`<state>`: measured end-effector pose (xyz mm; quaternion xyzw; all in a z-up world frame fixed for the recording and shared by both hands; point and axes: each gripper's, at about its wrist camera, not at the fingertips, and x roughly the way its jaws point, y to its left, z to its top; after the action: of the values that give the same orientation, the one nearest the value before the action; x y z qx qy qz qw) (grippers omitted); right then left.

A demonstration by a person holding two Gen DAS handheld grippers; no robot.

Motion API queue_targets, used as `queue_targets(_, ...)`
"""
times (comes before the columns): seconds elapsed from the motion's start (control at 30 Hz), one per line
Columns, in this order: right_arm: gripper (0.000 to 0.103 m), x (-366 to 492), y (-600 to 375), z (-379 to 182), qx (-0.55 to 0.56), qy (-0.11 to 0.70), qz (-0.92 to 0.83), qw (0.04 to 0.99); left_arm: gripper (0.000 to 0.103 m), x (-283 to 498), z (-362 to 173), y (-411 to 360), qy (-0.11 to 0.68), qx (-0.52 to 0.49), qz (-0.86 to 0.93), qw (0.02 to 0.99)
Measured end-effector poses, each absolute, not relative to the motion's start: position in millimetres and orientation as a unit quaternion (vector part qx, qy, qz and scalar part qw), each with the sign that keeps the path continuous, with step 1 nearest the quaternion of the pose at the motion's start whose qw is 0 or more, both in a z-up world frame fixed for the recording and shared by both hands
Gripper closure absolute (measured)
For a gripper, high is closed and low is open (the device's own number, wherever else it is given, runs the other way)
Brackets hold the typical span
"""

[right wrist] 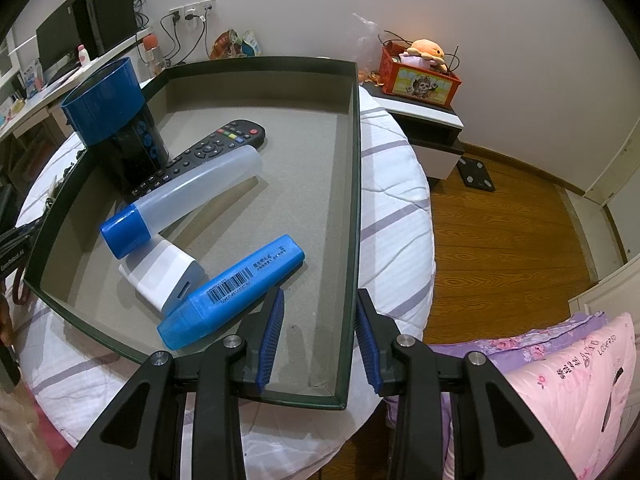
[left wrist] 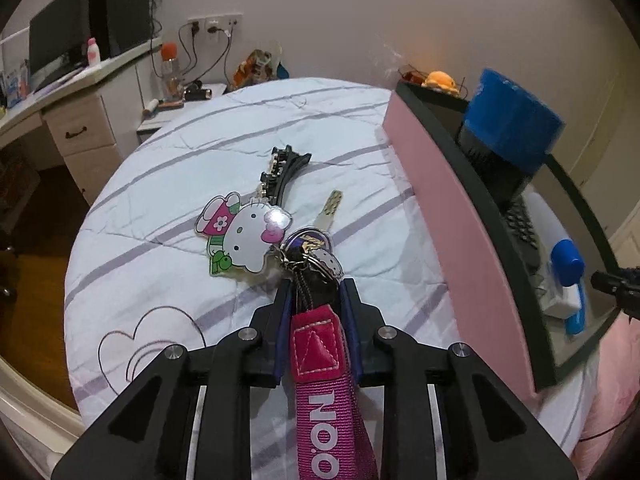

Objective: Organize rigid objects
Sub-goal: 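Carry the pink keychain into the tray and open the left tool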

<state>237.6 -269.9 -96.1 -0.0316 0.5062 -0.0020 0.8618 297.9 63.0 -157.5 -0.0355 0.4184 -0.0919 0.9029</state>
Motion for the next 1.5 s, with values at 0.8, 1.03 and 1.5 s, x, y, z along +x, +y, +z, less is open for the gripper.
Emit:
queue_targets(0.8,0.065,238.2,-270.0,-97.1,-0.028,0.506,0.001,0.862,0.080,221.0,-32.8,22.5,0.279,0.019,-0.128,0.952)
queue_targets(1.03,0.065,238.5,-270.5,-97.3,-0.025,0.505,0.005,0.863,0.080,211.2,-18.3,-11.8,0.265,0.046,-0.167,0.948)
queue_targets(1.5,0.064,237.3,-272.9,-98.5,-0.017,0.502,0.012,0.864,0.080,223.2,-26.1,-93.0,0.286,0.088,-0.257,0.919)
